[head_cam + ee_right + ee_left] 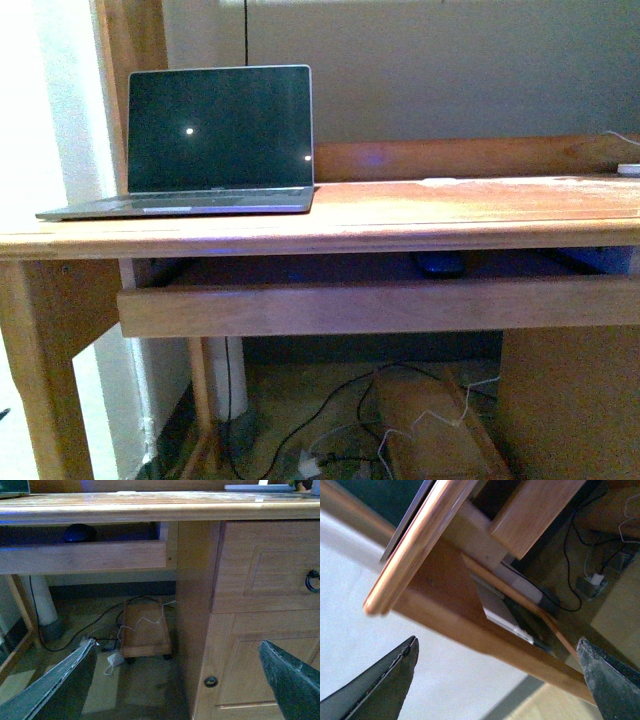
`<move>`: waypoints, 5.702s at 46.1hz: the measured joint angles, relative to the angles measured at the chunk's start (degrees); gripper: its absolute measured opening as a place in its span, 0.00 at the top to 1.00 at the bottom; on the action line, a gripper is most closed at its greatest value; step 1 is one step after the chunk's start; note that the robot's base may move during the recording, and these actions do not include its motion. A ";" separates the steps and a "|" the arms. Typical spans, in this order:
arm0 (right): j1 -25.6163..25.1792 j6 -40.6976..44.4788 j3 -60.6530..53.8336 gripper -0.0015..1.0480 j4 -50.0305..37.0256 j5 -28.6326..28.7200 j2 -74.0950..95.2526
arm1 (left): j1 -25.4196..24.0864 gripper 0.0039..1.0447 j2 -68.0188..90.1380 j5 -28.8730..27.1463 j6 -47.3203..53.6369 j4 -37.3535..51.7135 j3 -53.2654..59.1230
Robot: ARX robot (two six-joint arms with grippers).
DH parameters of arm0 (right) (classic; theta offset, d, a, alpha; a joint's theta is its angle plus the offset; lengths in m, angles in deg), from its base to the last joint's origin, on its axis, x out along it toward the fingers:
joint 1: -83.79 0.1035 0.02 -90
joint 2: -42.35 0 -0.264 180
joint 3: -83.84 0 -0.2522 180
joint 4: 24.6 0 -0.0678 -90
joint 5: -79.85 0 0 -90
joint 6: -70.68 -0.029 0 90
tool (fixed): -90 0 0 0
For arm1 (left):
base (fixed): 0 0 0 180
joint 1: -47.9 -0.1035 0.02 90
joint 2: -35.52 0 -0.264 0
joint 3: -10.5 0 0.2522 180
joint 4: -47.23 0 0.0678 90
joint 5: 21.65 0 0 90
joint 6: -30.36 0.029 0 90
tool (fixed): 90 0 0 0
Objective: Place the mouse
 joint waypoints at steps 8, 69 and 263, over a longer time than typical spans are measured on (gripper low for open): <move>0.00 0.00 0.00 0.07 0.00 0.00 0.00 | 2.56 0.07 10.97 2.29 12.79 6.99 -7.10; 0.00 0.00 0.00 0.07 0.00 0.00 0.00 | 9.33 0.07 29.99 7.34 21.59 -22.18 -39.82; 23.61 -3.87 54.55 0.47 4.44 -14.95 76.28 | 7.32 0.07 -90.09 -22.12 -61.66 -57.94 26.29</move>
